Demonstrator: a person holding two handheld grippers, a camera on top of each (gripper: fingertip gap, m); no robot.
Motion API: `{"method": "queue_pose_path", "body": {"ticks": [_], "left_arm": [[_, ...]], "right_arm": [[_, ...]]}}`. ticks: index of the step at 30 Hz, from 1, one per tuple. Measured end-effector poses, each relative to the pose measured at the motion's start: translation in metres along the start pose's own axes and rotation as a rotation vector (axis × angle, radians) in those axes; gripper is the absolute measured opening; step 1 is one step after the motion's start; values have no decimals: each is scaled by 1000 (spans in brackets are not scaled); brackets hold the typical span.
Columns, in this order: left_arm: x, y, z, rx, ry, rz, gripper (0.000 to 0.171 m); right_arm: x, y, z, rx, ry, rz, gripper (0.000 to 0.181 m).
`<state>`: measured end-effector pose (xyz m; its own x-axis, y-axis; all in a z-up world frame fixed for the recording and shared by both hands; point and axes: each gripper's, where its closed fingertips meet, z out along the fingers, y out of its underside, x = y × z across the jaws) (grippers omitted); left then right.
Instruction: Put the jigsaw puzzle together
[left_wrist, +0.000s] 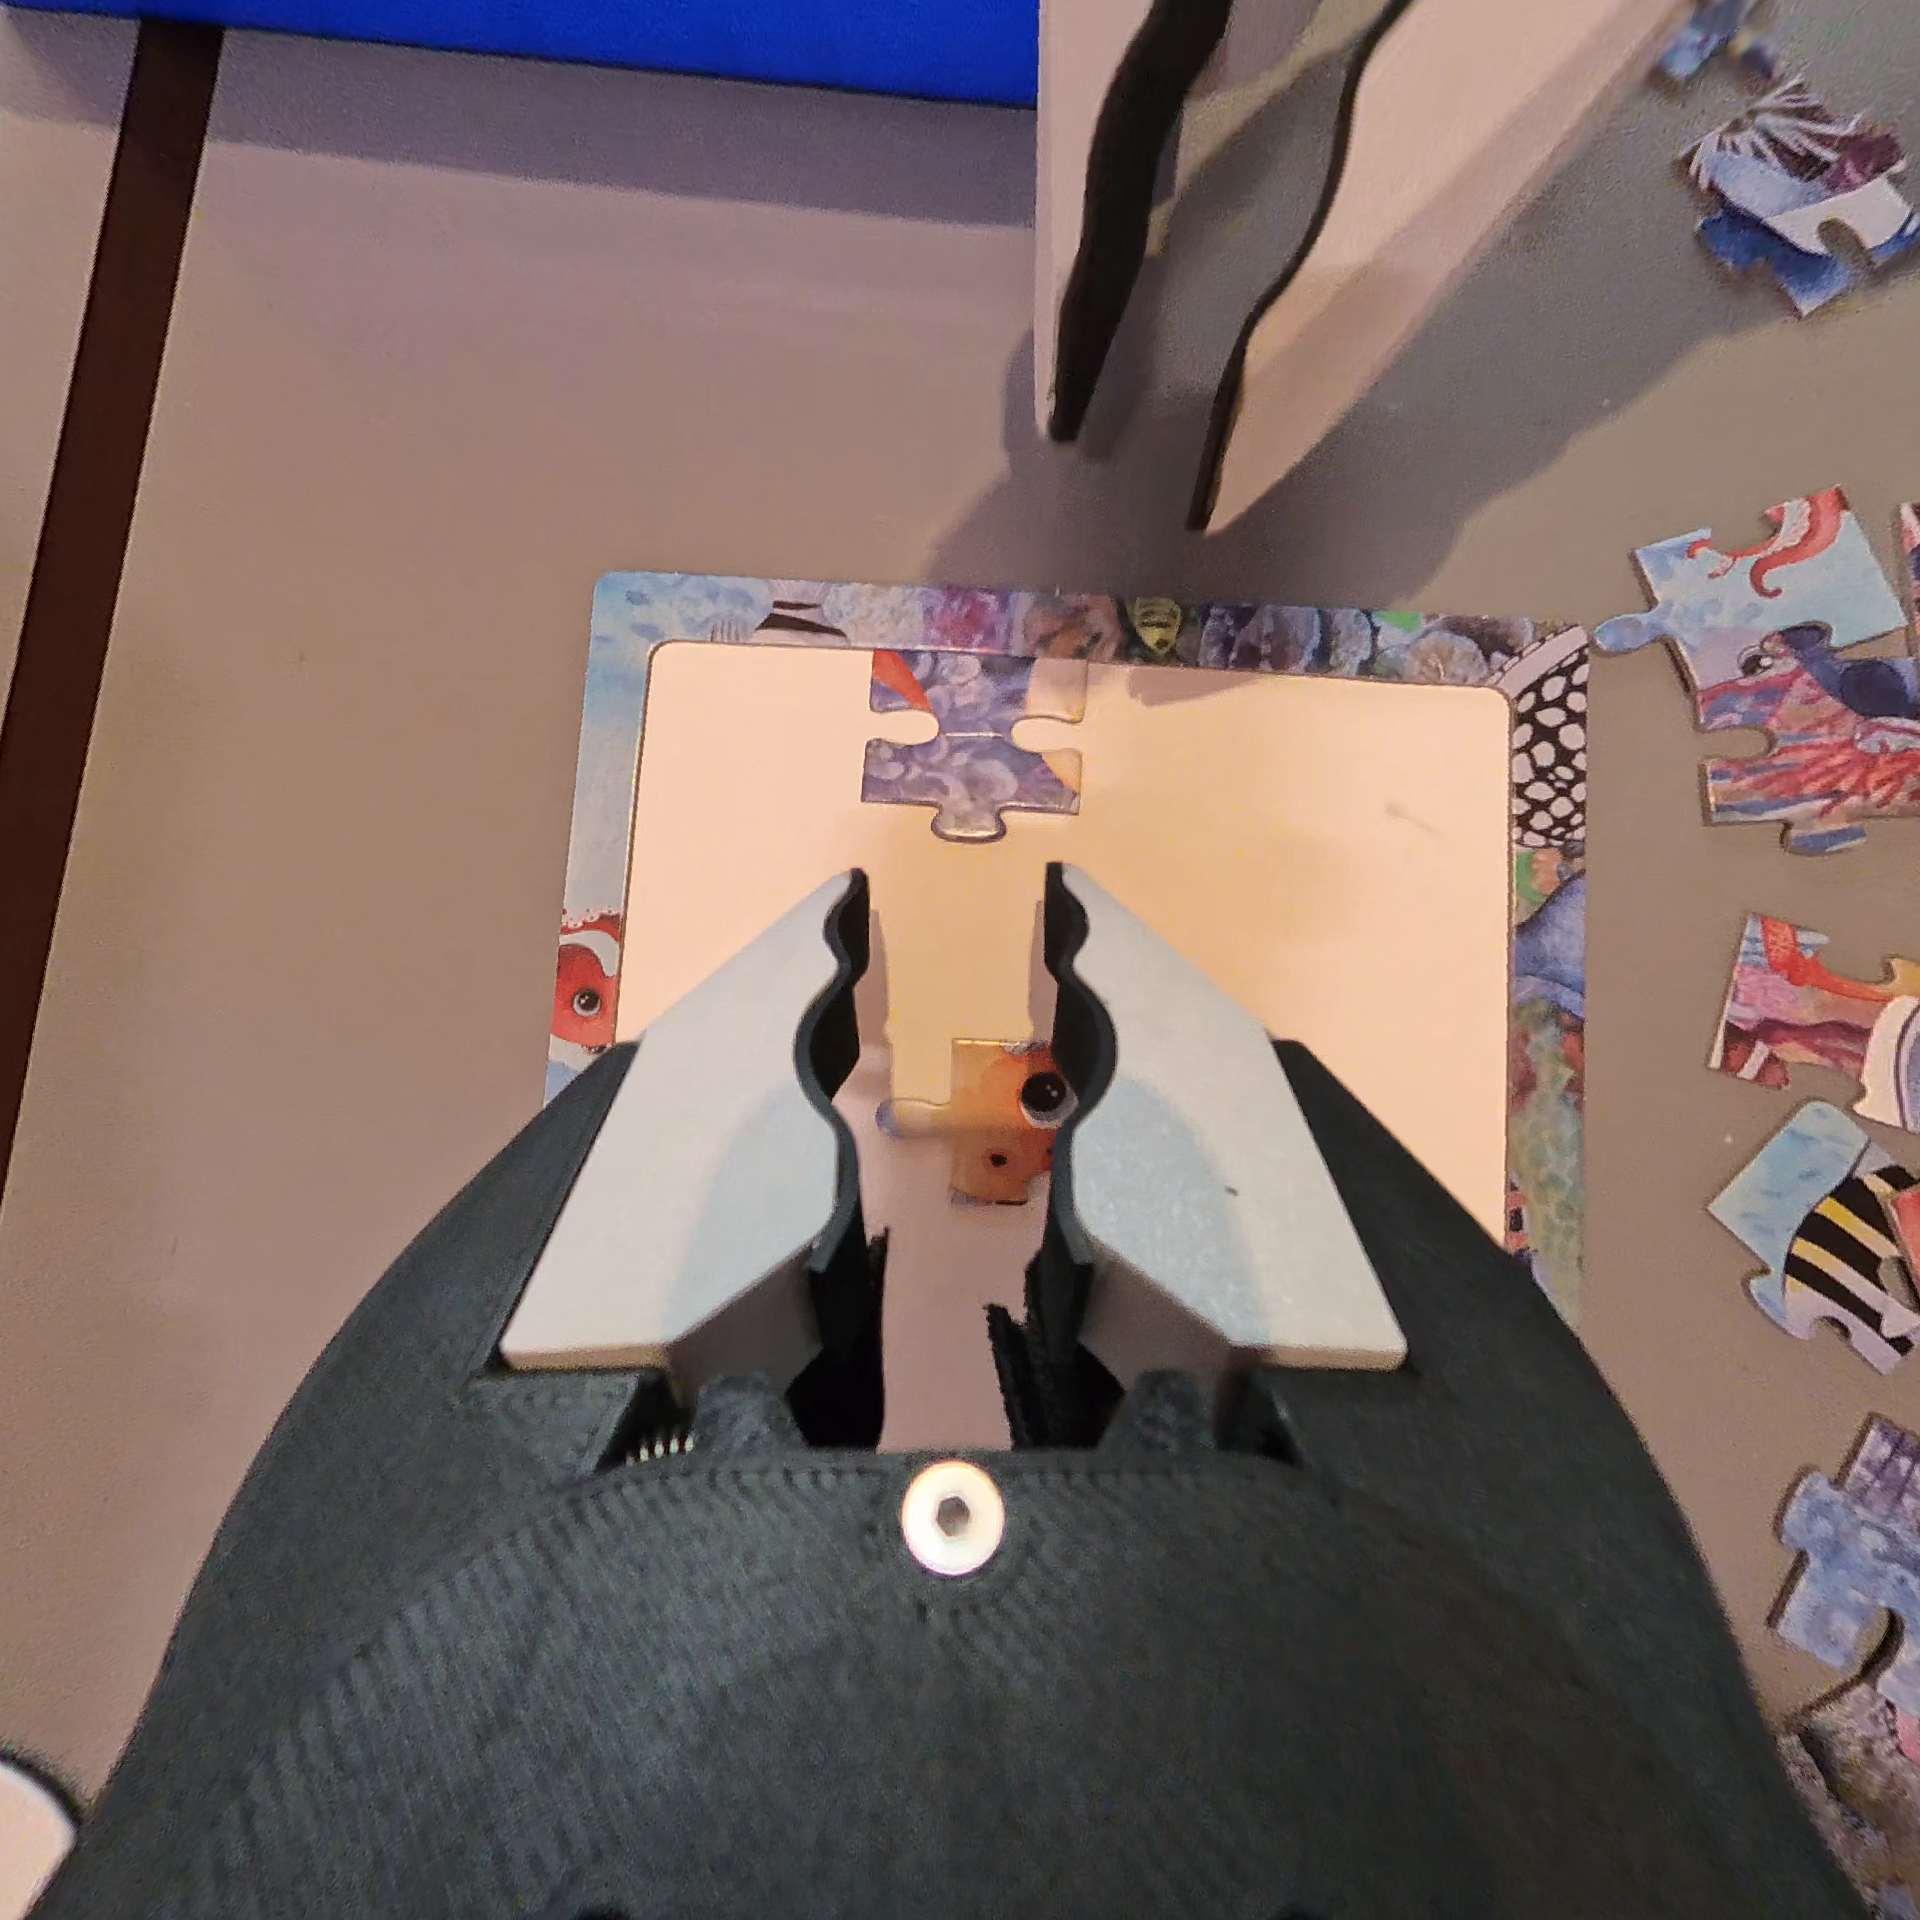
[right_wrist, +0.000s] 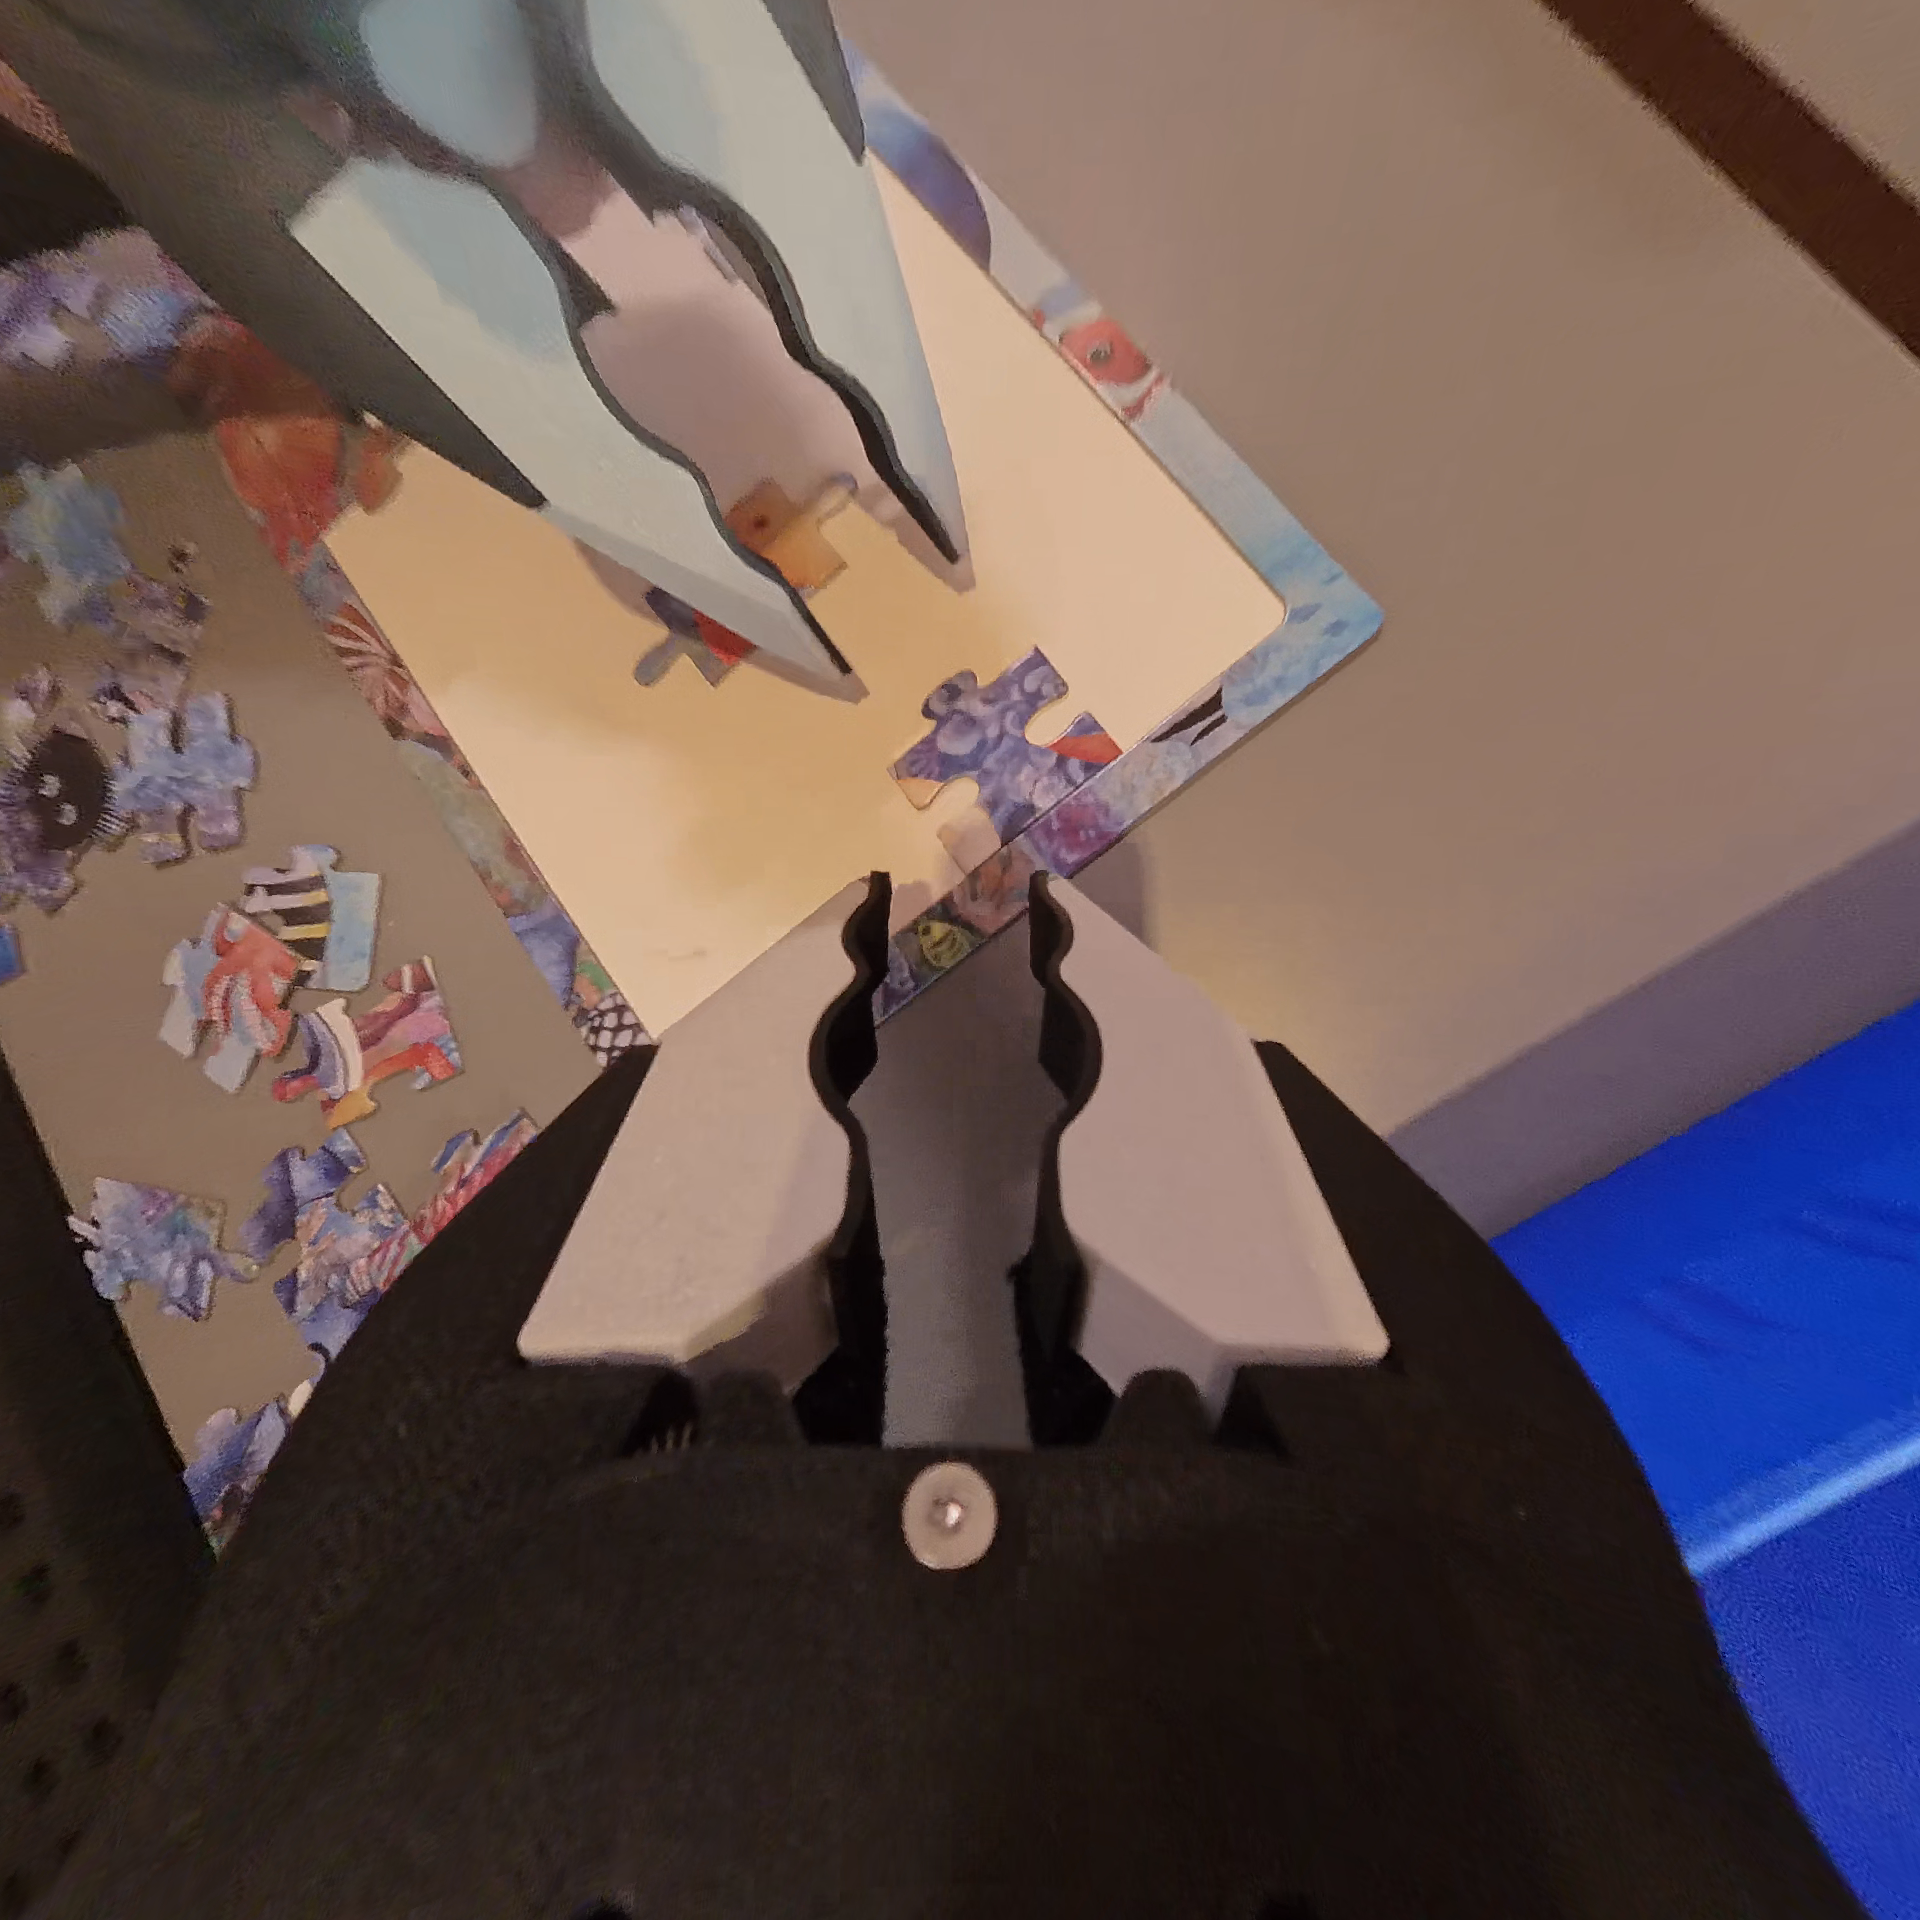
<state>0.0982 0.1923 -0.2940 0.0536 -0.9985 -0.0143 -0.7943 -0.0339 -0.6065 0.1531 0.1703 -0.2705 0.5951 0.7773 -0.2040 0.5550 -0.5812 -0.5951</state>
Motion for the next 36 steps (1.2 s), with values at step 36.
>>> {"method": "queue_pose_path", "body": {"ticks": [36], "left_arm": [[100, 213, -165, -574, -86, -53, 63]], "right_arm": [[-46, 21, 8, -142, -92, -272, 32]]}}
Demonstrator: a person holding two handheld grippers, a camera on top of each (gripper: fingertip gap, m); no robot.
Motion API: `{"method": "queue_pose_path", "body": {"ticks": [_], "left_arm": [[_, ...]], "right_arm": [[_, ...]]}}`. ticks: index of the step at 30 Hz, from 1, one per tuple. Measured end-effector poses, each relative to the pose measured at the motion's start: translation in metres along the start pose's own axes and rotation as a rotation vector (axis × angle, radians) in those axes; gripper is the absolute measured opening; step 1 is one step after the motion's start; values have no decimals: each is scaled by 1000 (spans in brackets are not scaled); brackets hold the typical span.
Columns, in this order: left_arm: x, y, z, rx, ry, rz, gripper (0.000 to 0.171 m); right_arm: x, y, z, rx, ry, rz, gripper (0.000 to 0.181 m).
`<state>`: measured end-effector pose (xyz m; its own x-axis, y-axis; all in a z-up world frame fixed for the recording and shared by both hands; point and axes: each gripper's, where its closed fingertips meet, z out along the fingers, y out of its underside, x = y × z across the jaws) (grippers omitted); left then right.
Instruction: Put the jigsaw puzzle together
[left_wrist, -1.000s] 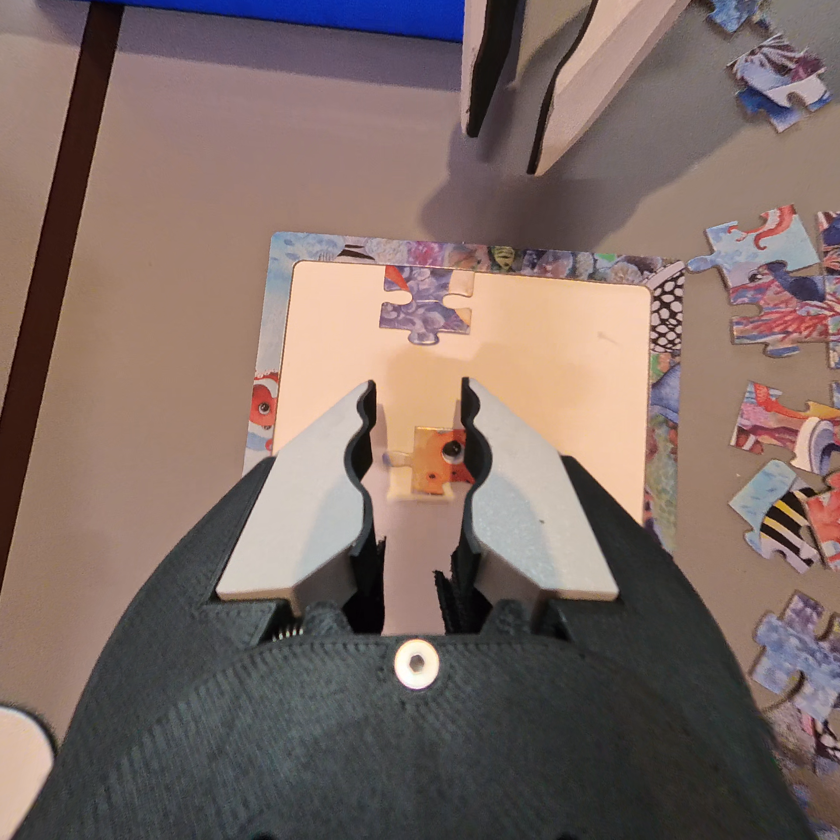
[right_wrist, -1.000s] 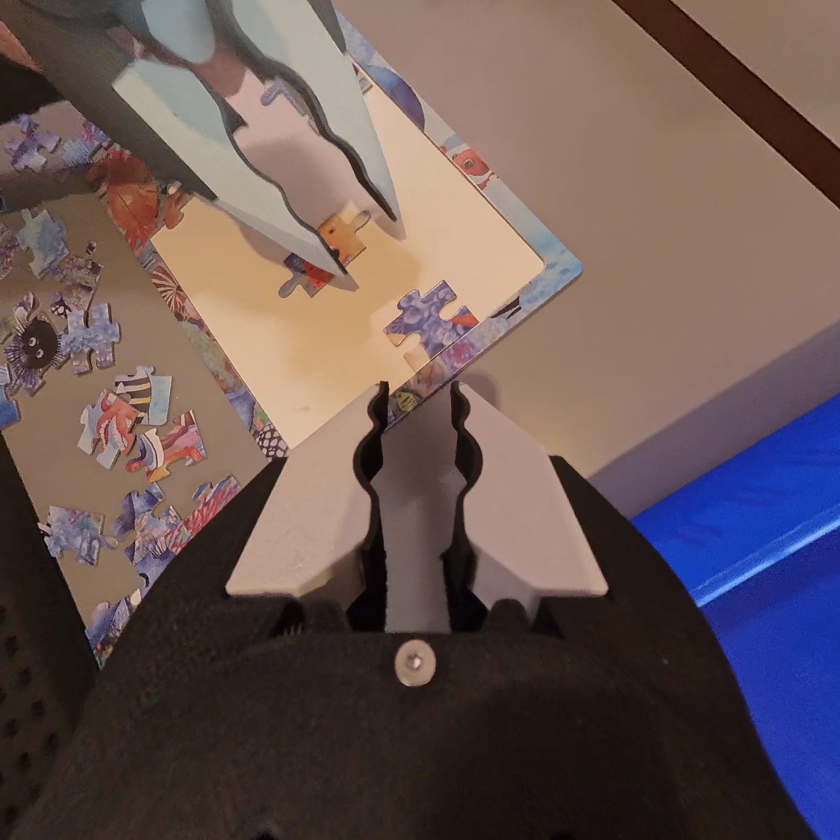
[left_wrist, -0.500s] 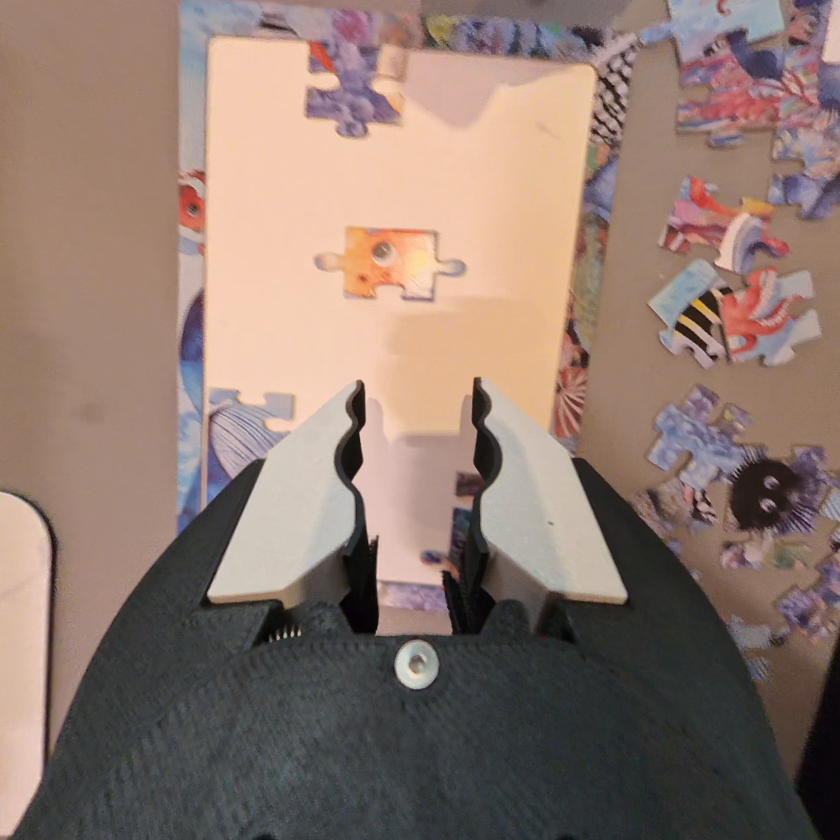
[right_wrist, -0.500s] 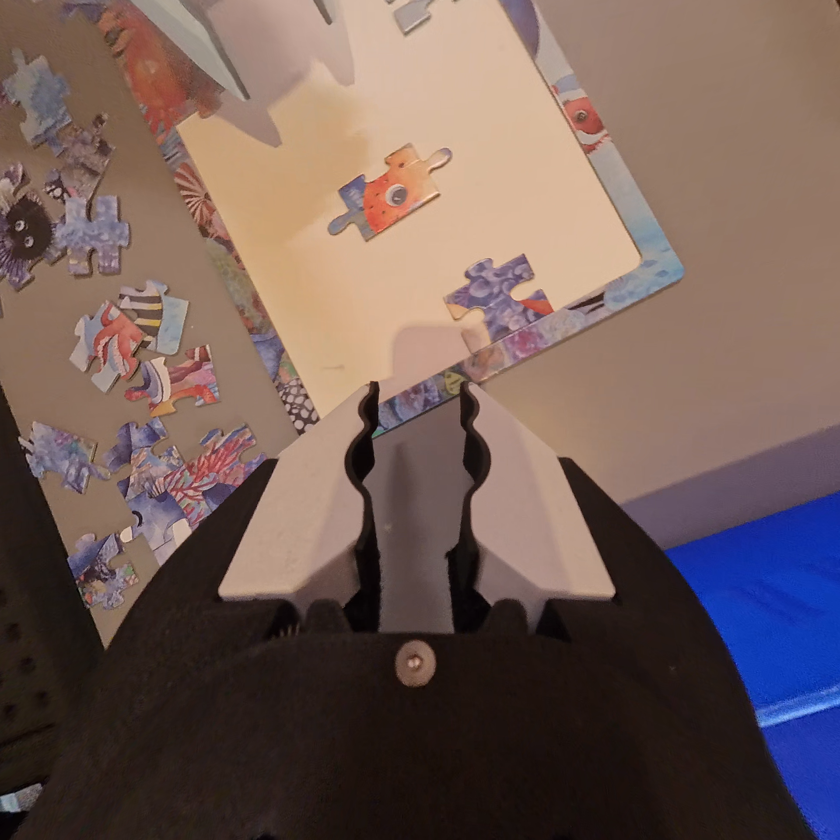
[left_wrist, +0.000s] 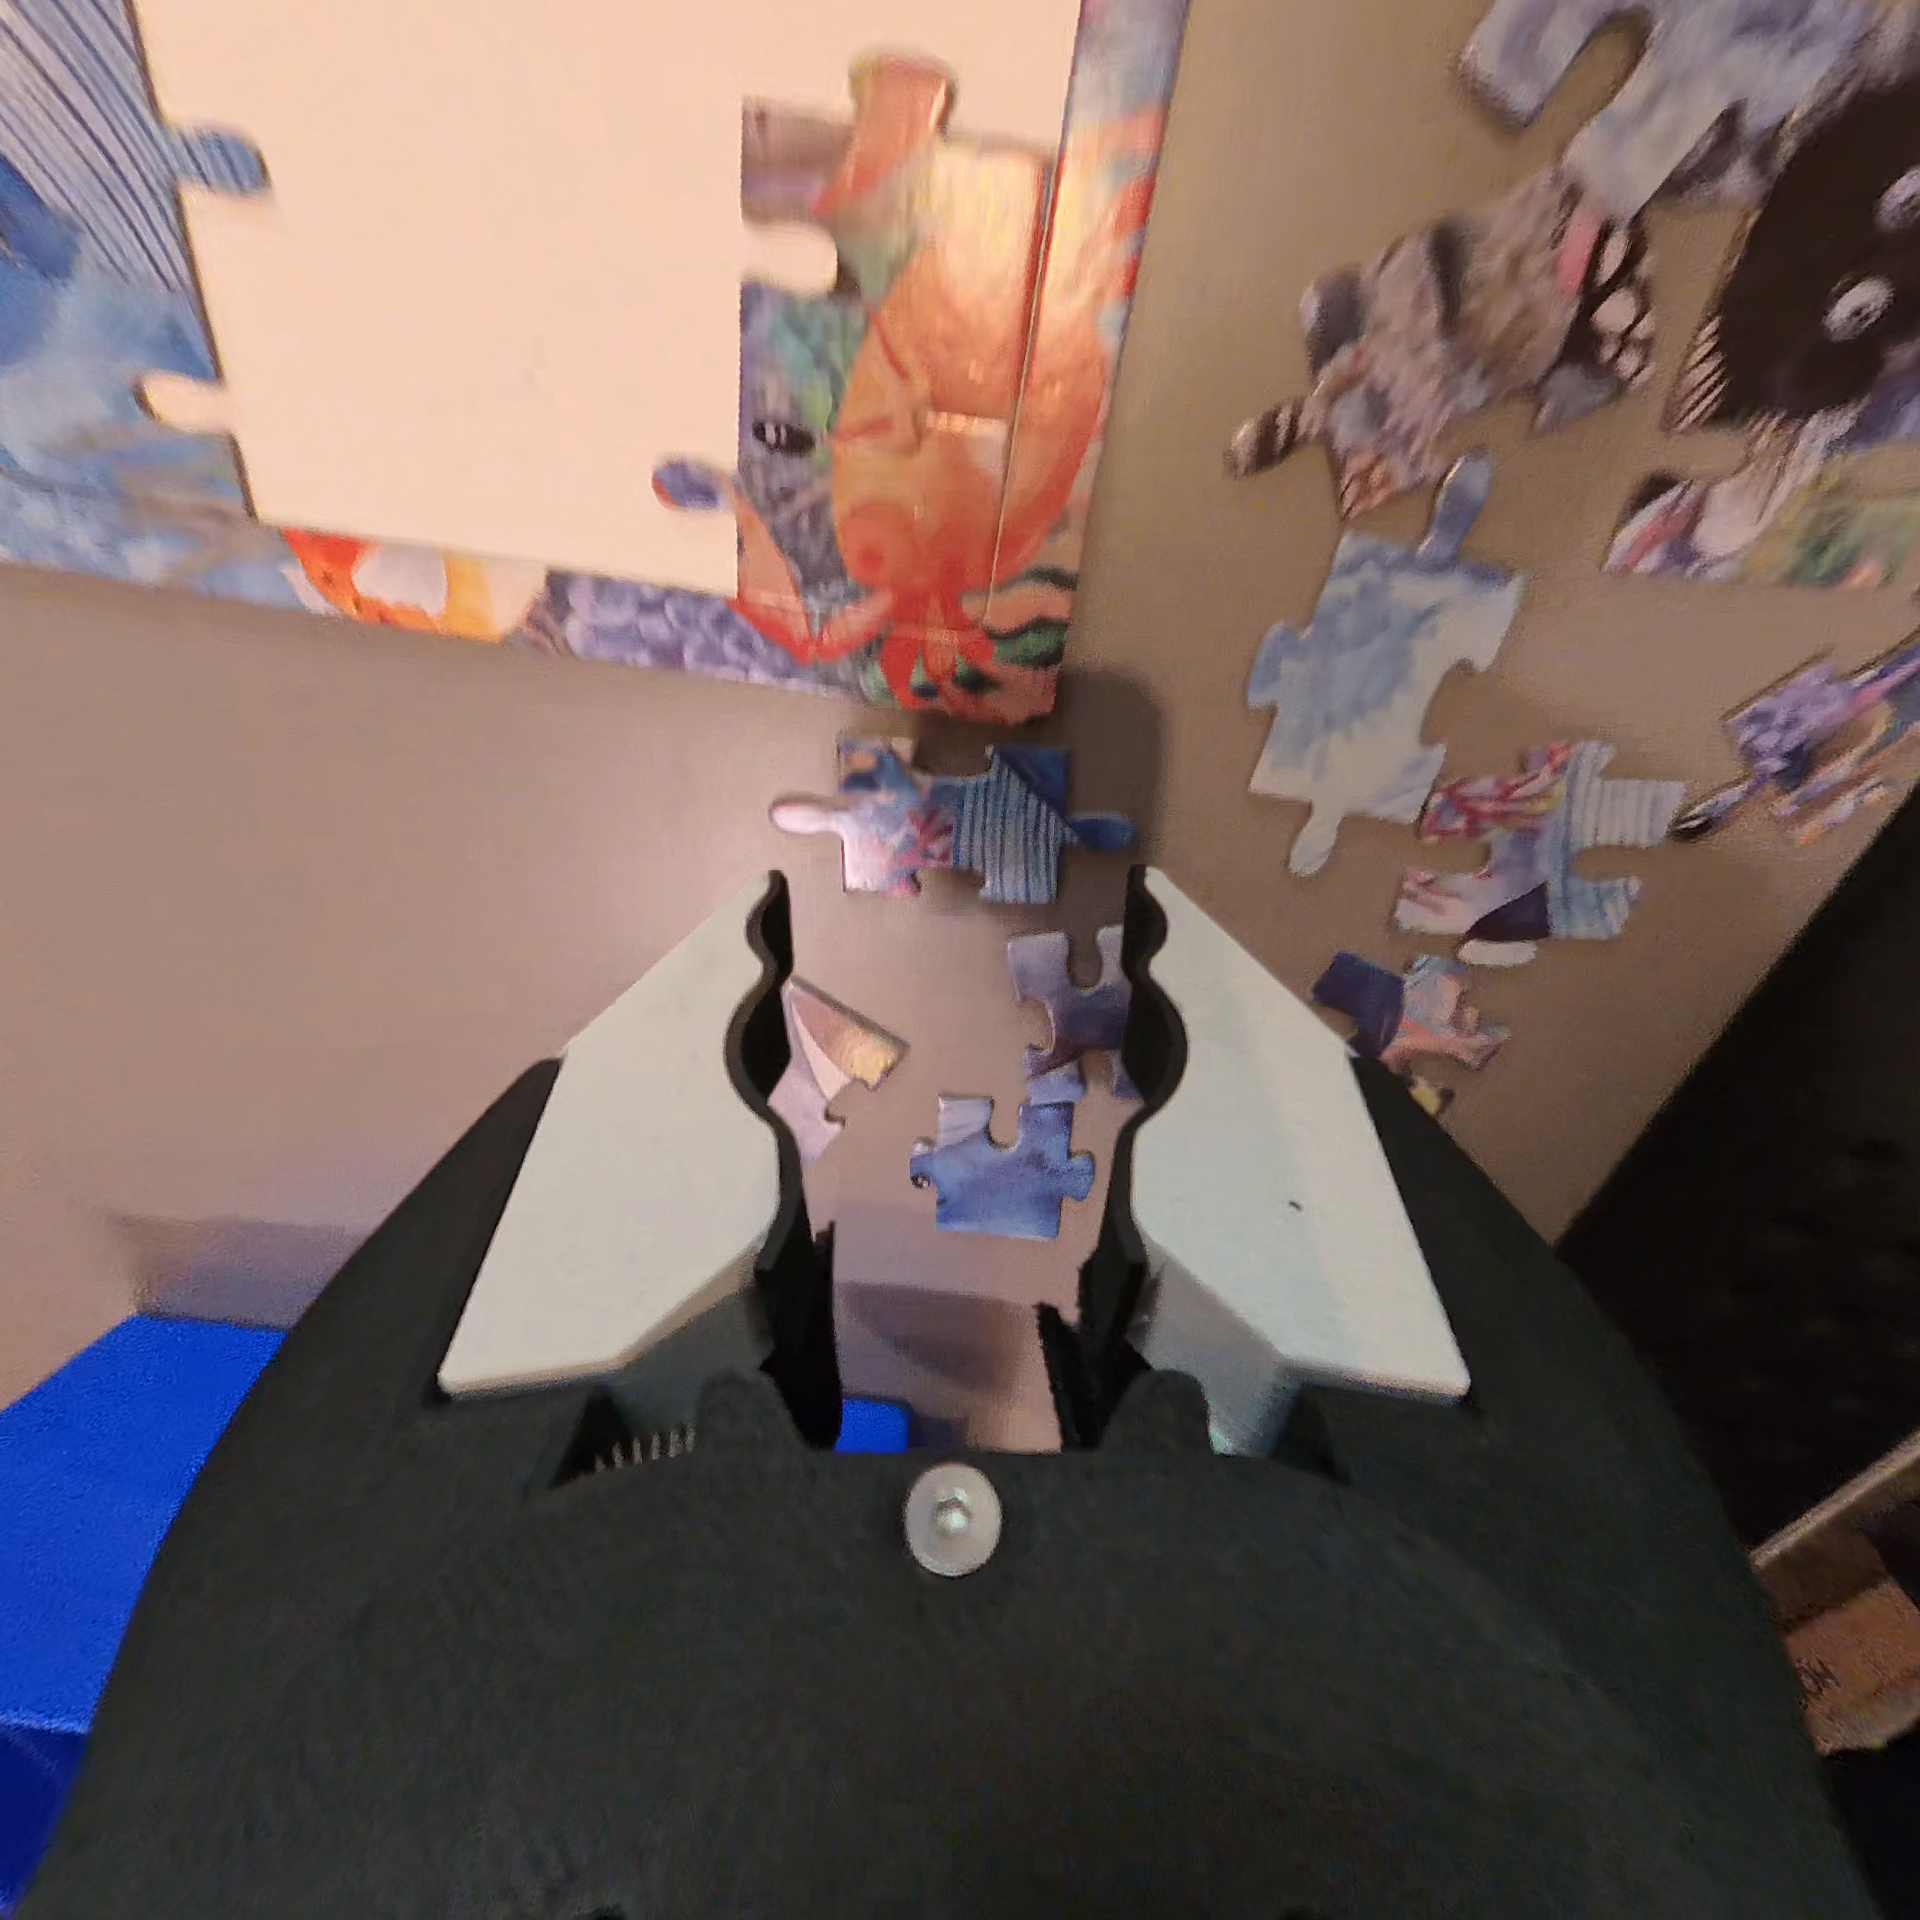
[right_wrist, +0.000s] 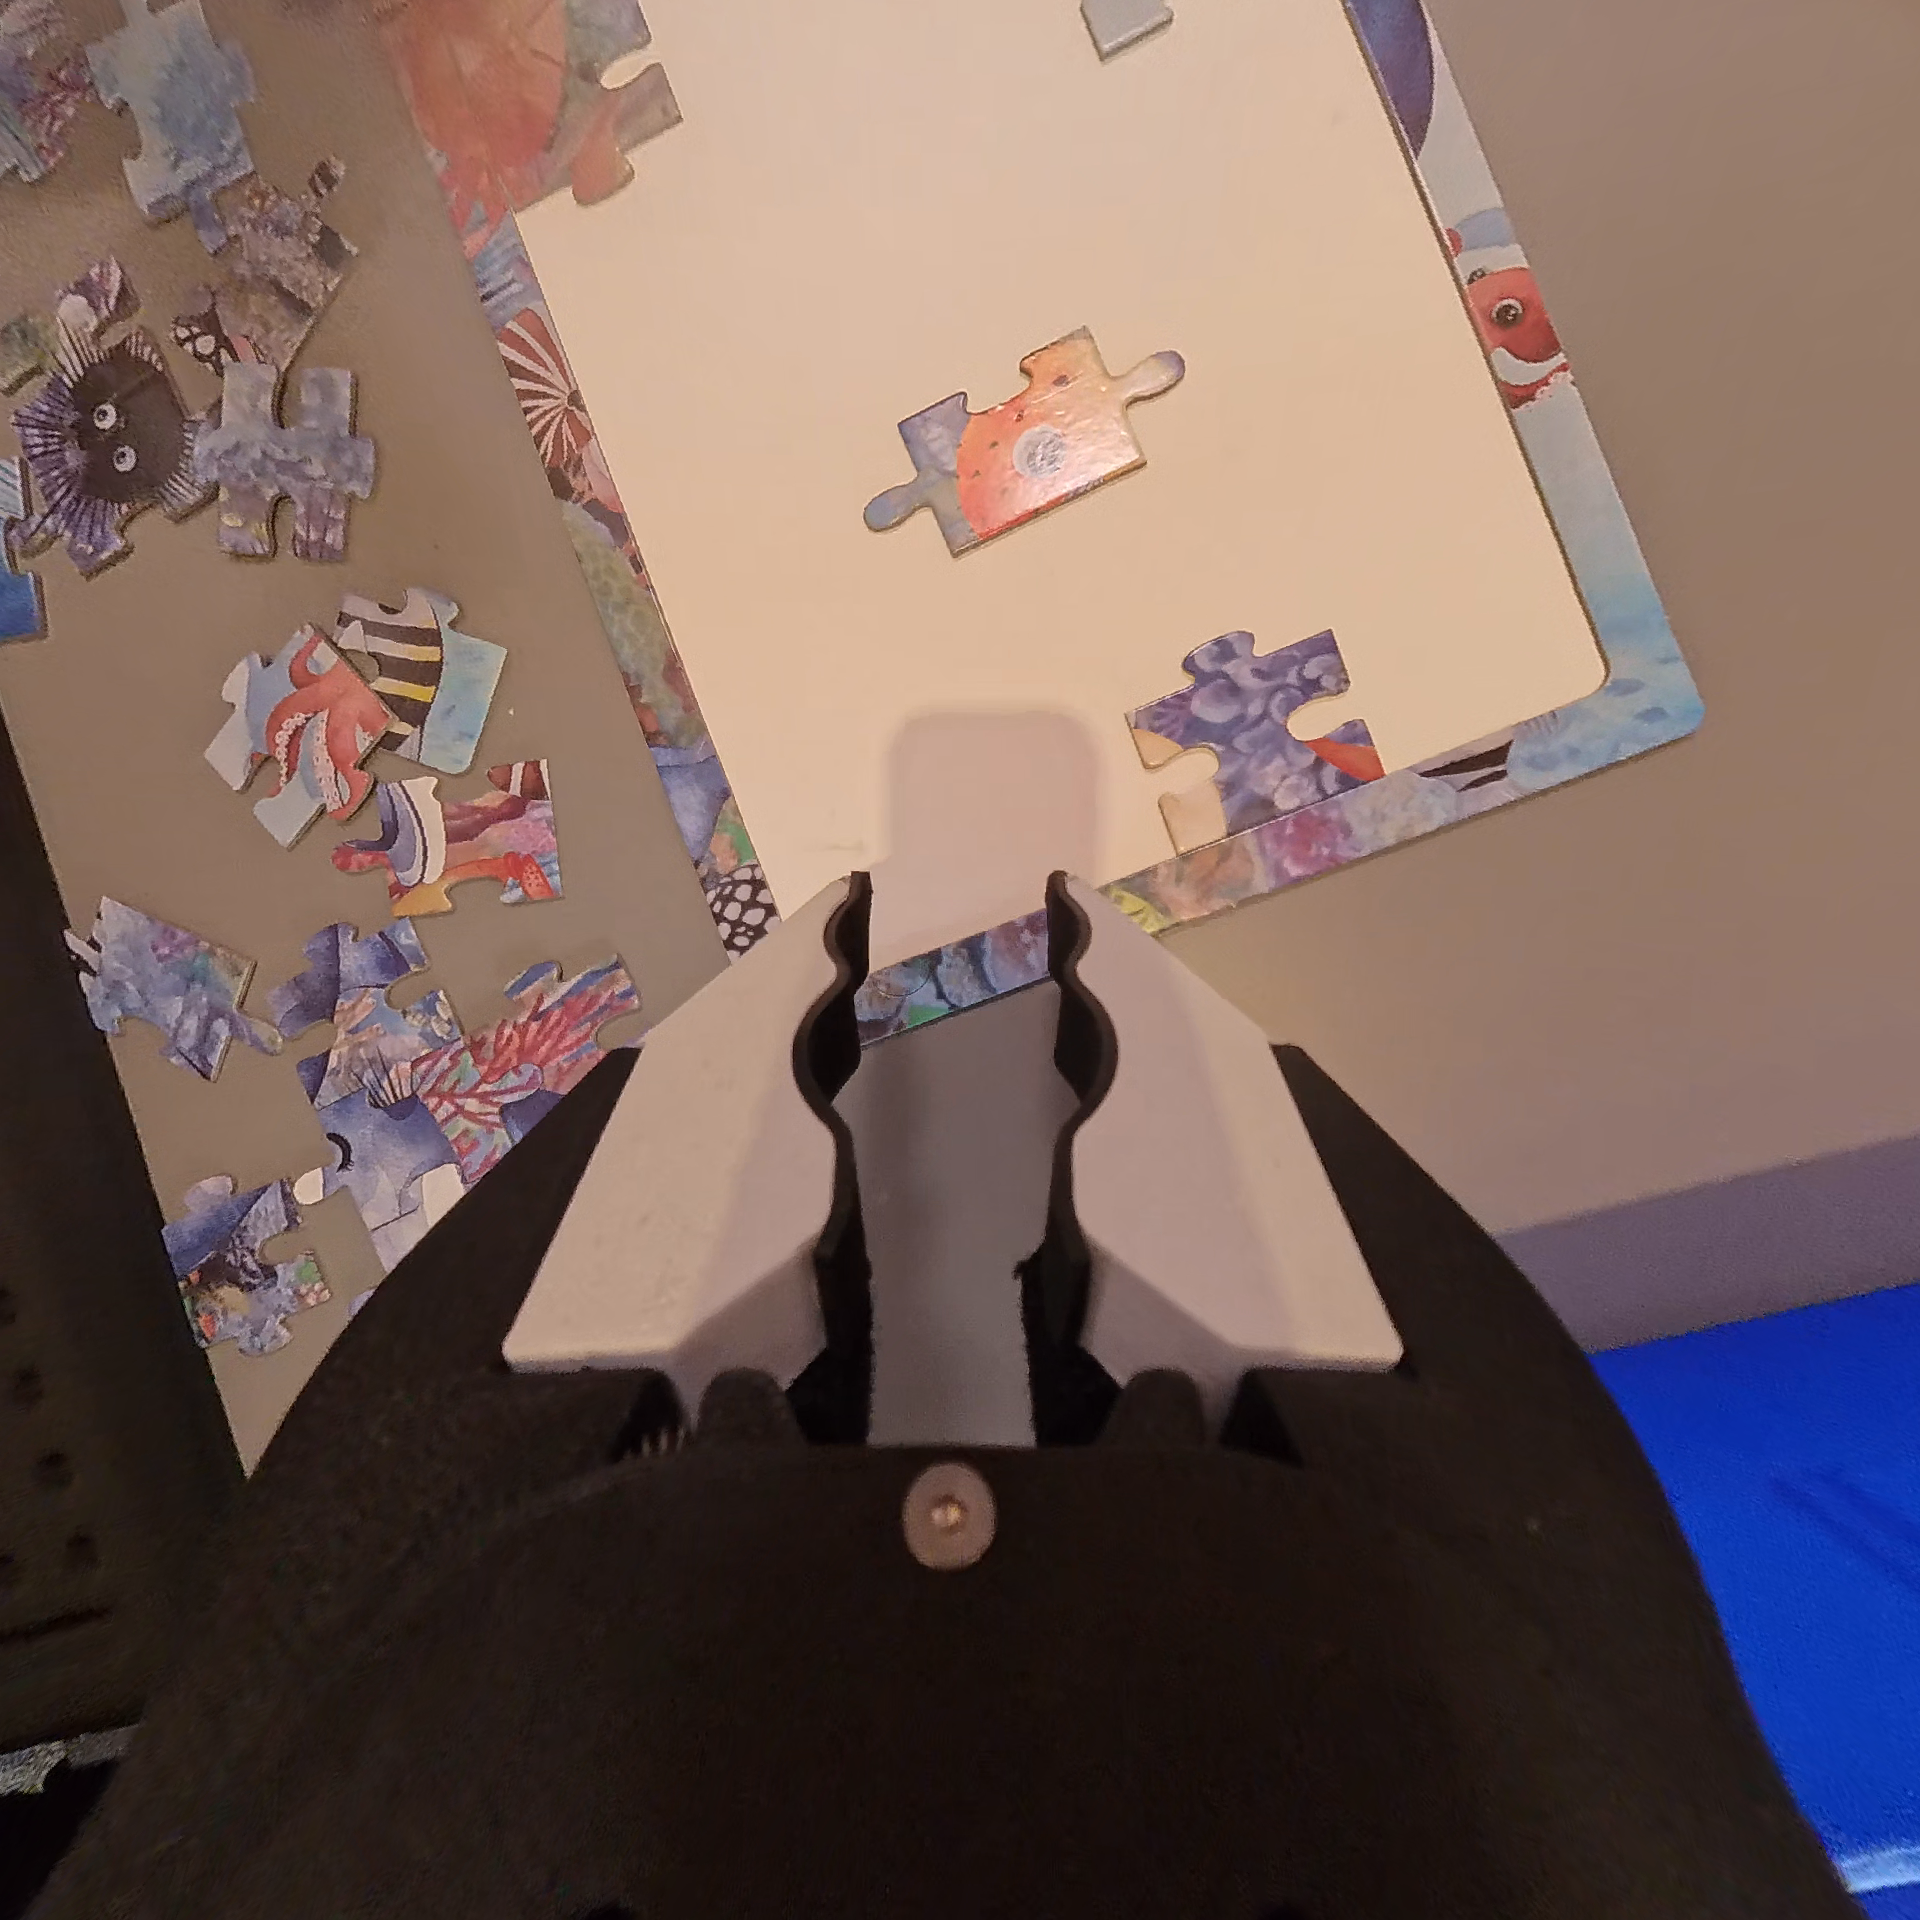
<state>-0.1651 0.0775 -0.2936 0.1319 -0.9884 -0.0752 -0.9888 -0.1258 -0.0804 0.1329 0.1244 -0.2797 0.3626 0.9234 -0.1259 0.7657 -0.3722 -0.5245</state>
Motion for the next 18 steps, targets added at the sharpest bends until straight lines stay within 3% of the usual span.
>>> {"method": "queue_pose_path", "body": {"ticks": [5, 12, 18], "left_arm": [[5, 16, 16, -68, 22, -5, 65], [2, 10, 20, 0, 46, -30, 44], [-26, 34, -17, 18, -46, -118, 46]], "right_arm": [[-2, 0, 2, -4, -2, -7, 33], [-1, 2, 2, 0, -7, -4, 32], [1, 2, 1, 13, -11, 2, 33]]}}
